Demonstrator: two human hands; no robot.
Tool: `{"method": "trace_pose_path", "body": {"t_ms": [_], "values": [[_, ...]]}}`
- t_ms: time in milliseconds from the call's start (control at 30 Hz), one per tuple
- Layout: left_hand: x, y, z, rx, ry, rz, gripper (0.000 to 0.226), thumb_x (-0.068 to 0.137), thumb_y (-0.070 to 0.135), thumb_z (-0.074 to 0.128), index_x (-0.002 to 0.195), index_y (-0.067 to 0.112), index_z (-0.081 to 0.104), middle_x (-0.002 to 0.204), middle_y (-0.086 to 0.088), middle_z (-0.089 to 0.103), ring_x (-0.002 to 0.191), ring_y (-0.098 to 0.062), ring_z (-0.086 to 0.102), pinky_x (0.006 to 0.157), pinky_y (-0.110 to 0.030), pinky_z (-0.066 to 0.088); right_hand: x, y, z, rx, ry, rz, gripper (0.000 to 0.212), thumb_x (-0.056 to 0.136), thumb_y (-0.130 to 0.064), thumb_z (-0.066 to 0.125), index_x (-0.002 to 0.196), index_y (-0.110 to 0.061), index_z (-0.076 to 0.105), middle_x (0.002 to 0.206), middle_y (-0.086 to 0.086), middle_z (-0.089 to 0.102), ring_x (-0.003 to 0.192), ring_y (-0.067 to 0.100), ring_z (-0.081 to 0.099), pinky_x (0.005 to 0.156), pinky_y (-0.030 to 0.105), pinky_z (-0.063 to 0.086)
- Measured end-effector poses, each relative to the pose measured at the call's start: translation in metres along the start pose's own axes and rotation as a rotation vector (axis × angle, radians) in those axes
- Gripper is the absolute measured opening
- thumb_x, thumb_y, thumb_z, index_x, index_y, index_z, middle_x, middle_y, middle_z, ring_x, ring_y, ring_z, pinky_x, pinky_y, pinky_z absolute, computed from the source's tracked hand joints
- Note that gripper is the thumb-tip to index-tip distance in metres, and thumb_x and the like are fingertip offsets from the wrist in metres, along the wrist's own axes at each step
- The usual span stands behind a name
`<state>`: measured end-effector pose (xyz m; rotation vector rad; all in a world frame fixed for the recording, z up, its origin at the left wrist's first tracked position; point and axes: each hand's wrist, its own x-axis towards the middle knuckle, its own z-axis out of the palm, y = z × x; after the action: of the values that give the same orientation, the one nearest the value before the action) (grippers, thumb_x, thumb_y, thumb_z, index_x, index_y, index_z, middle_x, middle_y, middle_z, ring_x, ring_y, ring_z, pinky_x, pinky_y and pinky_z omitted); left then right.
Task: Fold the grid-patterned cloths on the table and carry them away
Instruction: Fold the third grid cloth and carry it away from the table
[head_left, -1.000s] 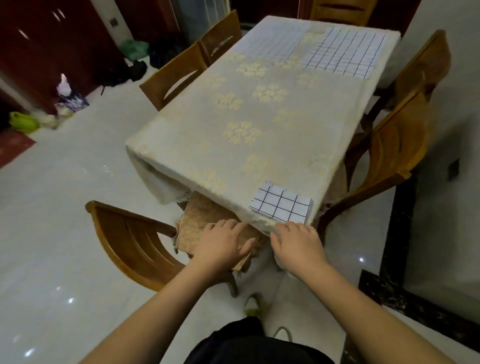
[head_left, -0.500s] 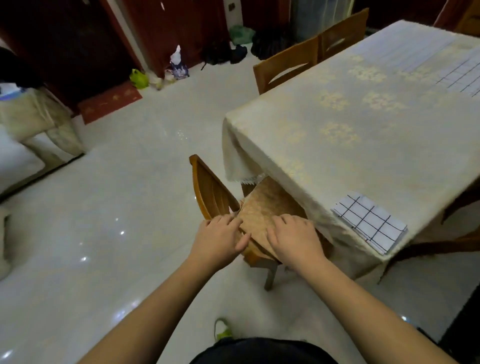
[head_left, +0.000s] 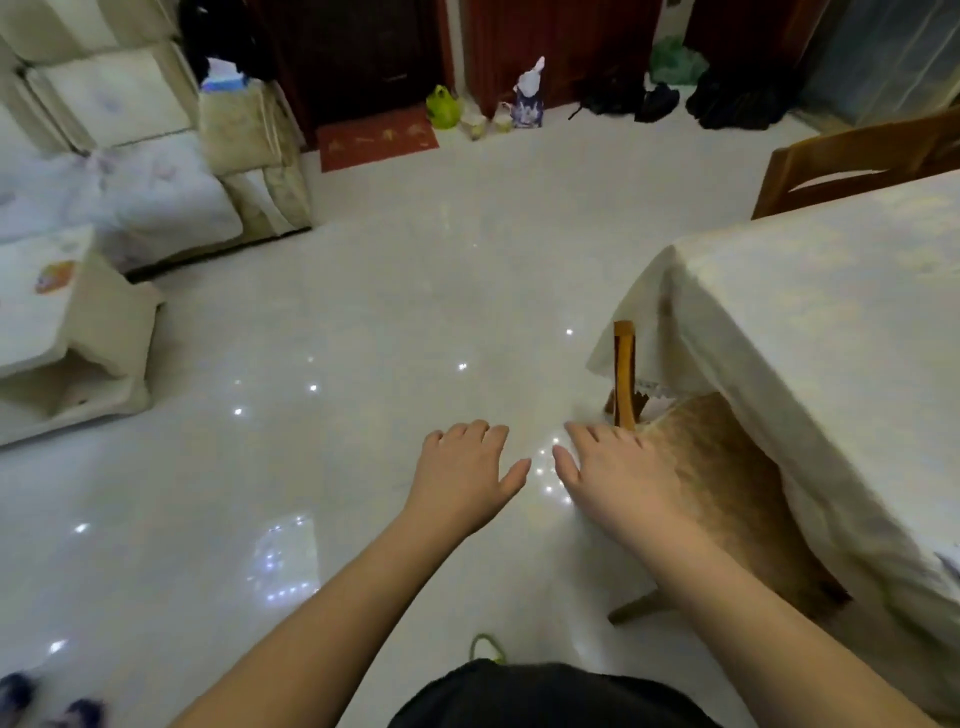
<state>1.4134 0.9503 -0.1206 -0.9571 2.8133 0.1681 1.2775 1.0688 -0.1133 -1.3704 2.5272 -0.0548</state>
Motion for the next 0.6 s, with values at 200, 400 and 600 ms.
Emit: {"method": "trace_pose_path", "body": {"t_ms": [200, 400, 600], "values": [[0.022, -0.061, -0.004, -0.043, -0.015, -0.071, 0.071, 0.093, 0.067, 0.018, 0.147, 0.024, 0.03, 0.15, 0.0, 0.039, 0.136, -0.021, 0.036, 0.11, -0.044, 0.029, 0.05, -0.05, -0.002, -0.012, -0.027, -0.072, 0.056, 0.1, -0.051, 0.02, 0.149, -0.025, 0.029, 0.148, -0.001, 0.041, 0.136, 0.019, 0.037, 0.113, 0.037, 0.026], [0.085, -0.103, -0.018, -0.074, -0.015, -0.084, 0.065, 0.093, 0.067, 0.022, 0.145, 0.028, 0.034, 0.146, 0.004, 0.042, 0.133, -0.018, 0.039, 0.107, -0.041, 0.031, 0.111, -0.053, -0.011, -0.06, -0.034, -0.121, 0.056, 0.101, -0.049, 0.021, 0.149, -0.021, 0.026, 0.149, -0.001, 0.039, 0.138, 0.018, 0.033, 0.114, 0.036, 0.024], [0.172, -0.117, -0.04, 0.006, -0.083, 0.03, 0.072, 0.091, 0.07, 0.023, 0.149, 0.028, 0.028, 0.152, 0.005, 0.035, 0.139, -0.016, 0.032, 0.109, -0.041, 0.03, 0.21, -0.041, -0.022, -0.078, -0.041, -0.107, 0.054, 0.101, -0.048, 0.021, 0.147, -0.02, 0.03, 0.149, 0.003, 0.038, 0.137, 0.023, 0.033, 0.116, 0.04, 0.02]]}}
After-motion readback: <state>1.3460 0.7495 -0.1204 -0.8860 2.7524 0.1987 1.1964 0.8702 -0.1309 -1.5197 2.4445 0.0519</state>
